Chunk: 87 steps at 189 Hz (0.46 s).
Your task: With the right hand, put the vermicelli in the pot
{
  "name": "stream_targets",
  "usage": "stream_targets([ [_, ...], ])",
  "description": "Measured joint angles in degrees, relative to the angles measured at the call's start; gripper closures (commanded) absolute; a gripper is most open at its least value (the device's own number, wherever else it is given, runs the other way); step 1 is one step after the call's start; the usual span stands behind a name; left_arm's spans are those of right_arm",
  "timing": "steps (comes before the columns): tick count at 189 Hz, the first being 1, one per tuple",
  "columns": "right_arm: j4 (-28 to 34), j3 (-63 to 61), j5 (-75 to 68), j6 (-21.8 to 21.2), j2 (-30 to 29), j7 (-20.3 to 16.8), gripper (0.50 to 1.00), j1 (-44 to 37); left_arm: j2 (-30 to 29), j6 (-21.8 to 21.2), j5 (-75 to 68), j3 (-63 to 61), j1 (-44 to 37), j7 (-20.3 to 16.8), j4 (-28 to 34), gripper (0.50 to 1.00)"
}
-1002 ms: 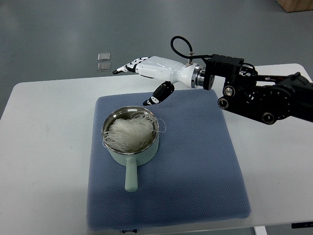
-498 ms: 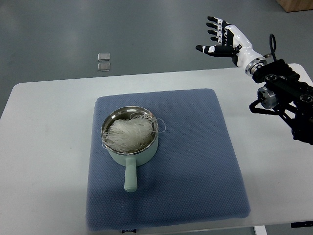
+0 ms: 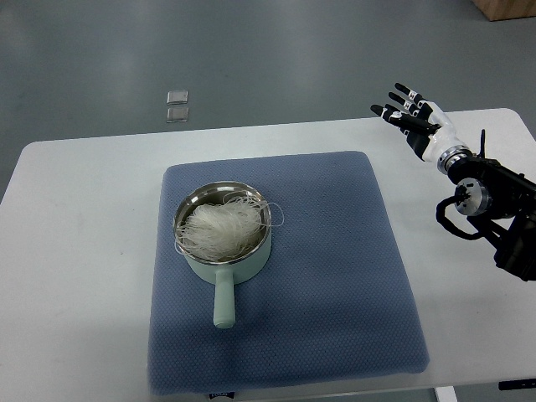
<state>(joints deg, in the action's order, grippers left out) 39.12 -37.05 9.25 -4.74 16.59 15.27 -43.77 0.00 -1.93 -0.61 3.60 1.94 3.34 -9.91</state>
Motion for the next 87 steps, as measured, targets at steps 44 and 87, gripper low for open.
stream_targets([
  [44, -0.19, 0.27, 0.18, -1.93, -0.01, -1.76, 0.576, 0.18, 0.00, 0.00, 0.00, -0.06, 0.53, 0.00, 0.00, 0.500],
  [87, -0.28, -0.22, 0.09, -0.05, -0.20, -1.70, 0.576, 1.31, 0.00, 0.00, 0.00, -0.09, 0.78, 0.00, 0.06, 0.500],
])
